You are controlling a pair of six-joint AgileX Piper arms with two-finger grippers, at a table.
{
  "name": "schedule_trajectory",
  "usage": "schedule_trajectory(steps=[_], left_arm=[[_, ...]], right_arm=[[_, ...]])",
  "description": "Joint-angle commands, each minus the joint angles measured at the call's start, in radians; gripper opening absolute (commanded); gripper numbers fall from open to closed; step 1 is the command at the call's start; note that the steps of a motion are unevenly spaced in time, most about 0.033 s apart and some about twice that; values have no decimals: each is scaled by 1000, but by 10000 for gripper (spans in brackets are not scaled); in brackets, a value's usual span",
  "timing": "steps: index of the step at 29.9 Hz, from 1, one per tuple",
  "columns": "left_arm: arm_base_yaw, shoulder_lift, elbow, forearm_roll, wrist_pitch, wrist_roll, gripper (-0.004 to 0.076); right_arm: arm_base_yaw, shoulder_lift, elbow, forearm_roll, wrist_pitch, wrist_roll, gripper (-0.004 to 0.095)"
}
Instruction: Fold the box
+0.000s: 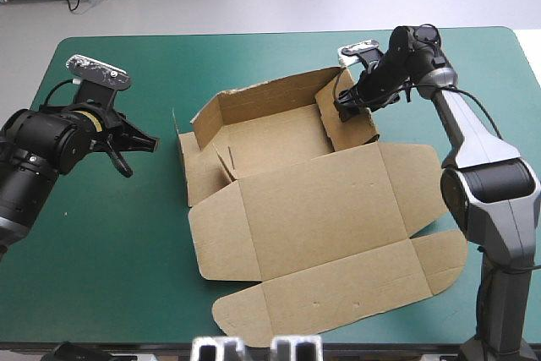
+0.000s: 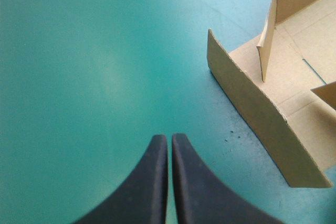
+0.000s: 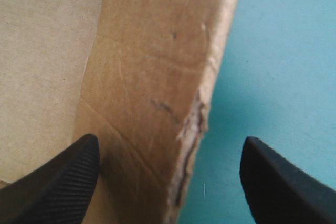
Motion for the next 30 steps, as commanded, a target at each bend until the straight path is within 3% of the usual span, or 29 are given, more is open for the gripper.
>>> schedule_trajectory(steps=[1,3,9,15,22,27,30], left_arm=[[1,-27,-34,12,-46,-9,12],[1,-27,-34,12,-46,-9,12],[1,-27,-34,12,-48,-9,12],[1,-27,-34,18,-50,-30,12],[4,-27,-34,85,-58,-92,12],[143,-27,-33,63,-100,-84,12],[281,-20,-33,-92,-112,10,12]], right_arm=[[-2,-23,-28,30,16,1,624],[-2,-14,-28,54,16,1,498],[-2,-14,-28,88,16,-48,-30],[-4,-39,-28,93,16,-71,-24],[-21,-198,-28,158,18,-128,-25],[-126,-319,-28,262,18,-144,-25],[-210,-371,-28,368,18,-168,-25]])
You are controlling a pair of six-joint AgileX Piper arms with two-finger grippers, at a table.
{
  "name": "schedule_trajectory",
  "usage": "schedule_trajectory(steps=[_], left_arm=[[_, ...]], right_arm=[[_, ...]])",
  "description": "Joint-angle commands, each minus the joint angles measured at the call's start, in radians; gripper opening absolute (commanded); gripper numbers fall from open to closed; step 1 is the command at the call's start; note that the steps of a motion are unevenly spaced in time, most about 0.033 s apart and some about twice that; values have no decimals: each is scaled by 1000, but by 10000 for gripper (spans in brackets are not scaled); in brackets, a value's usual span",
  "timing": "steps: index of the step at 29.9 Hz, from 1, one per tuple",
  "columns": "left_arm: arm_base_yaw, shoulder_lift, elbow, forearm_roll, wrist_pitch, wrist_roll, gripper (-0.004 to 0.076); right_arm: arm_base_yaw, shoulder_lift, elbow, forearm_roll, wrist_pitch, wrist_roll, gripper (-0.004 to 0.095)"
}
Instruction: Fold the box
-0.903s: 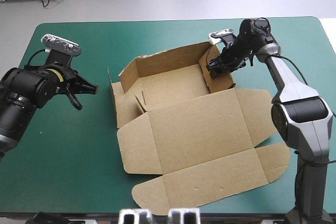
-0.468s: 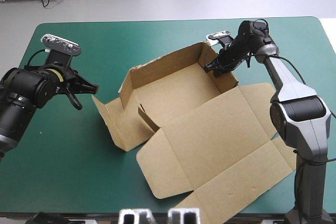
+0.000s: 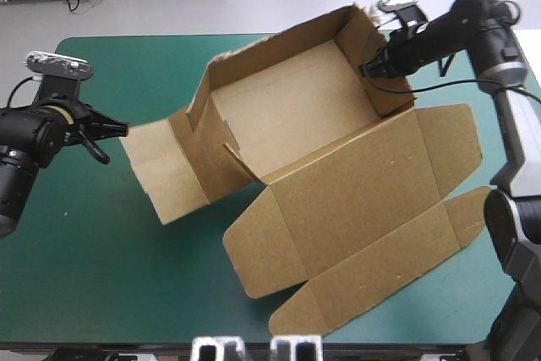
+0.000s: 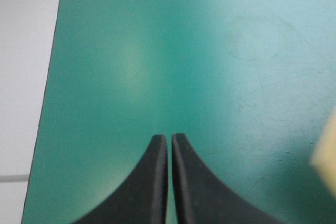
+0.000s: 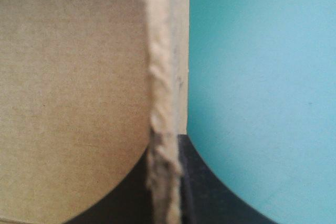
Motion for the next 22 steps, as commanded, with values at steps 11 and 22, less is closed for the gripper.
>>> schedule_trajectory(steps=[11,22], left_arm=[[388,129,-33,-765,-64,487,12],[386,390,-33,-1396,317,889,14]], right_arm=[[-175,-178,-30,285,15,-38,-25],[-175,-178,-30,314,14,-40,-24]])
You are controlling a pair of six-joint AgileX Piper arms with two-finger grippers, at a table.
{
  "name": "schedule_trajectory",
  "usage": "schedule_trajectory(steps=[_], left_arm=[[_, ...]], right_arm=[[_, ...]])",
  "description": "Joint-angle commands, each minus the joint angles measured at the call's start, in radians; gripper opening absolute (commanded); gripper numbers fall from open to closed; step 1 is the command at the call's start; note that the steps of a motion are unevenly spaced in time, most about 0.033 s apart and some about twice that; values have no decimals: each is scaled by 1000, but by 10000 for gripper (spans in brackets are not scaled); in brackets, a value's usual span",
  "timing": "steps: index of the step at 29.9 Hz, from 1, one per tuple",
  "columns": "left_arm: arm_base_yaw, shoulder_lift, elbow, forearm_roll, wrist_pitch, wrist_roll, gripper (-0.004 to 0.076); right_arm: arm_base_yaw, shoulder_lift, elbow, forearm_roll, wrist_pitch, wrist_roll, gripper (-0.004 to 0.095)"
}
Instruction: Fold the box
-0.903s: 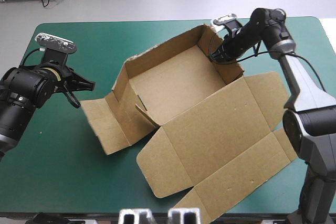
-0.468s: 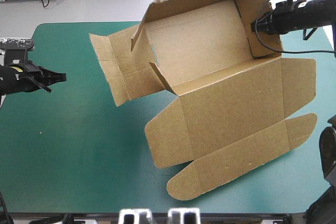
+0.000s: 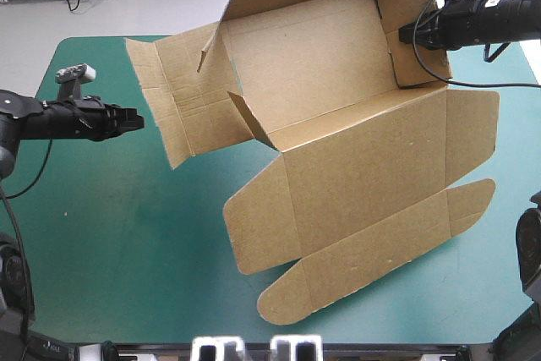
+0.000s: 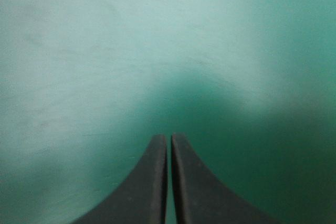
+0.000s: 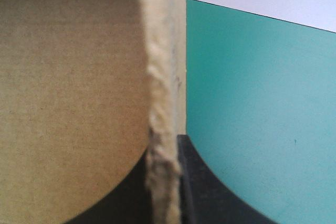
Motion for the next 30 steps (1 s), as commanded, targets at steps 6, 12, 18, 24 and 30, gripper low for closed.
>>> schedule_trajectory(steps=[6,12,18,24,30], left_arm=[[-32,68,-33,-425,196,147,46],[-143,66,-33,-498,196,174,53],[-245,60,-33,-578,196,206,61],[-272,8,-35,-618,196,207,244],[-272,-65,-35,-655,196,210,482]], right_arm=[[-6,-53,-30,73,13,2,-24],[-6,-53,-30,73,13,2,-24],[-4,-53,-30,2,0,14,-24],[0,-53,-30,-47,-20,37,-24],[69,-47,-30,-88,-121,72,-24]])
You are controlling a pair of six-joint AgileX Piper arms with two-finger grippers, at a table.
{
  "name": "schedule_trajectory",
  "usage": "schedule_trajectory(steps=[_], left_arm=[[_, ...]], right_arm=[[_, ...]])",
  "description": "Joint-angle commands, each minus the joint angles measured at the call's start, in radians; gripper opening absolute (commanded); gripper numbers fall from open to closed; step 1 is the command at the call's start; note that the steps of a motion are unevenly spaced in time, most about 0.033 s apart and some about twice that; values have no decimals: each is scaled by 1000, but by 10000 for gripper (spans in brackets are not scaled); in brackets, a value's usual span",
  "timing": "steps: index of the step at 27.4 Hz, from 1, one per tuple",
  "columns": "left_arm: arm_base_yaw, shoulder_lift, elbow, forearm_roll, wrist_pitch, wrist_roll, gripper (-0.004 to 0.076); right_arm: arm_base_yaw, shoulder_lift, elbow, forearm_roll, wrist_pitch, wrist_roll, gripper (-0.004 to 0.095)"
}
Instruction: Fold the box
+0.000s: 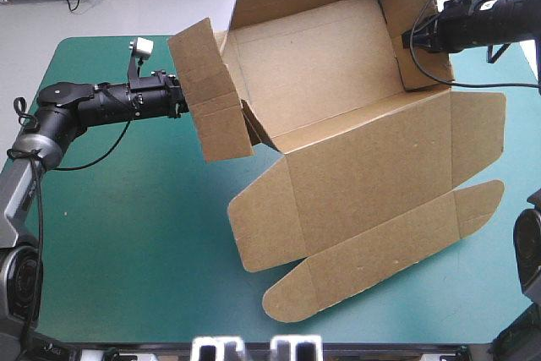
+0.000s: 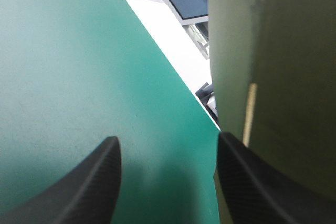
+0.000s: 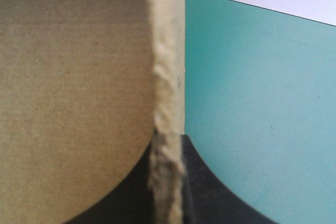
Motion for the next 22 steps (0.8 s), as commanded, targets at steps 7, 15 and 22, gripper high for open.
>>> schedule_trajectory(steps=[7,15,22], left_arm=[[-4,-119,-45,-59,109,7,498],[-4,-121,-49,14,-18,-14,496],[-29,-125,-49,62,-174,-31,495]], right_arm=[[132,-13,-30,-89,-170,127,-24],[212,28,-30,-152,-263,214,-24],[240,60,-30,-203,-298,268,-24]])
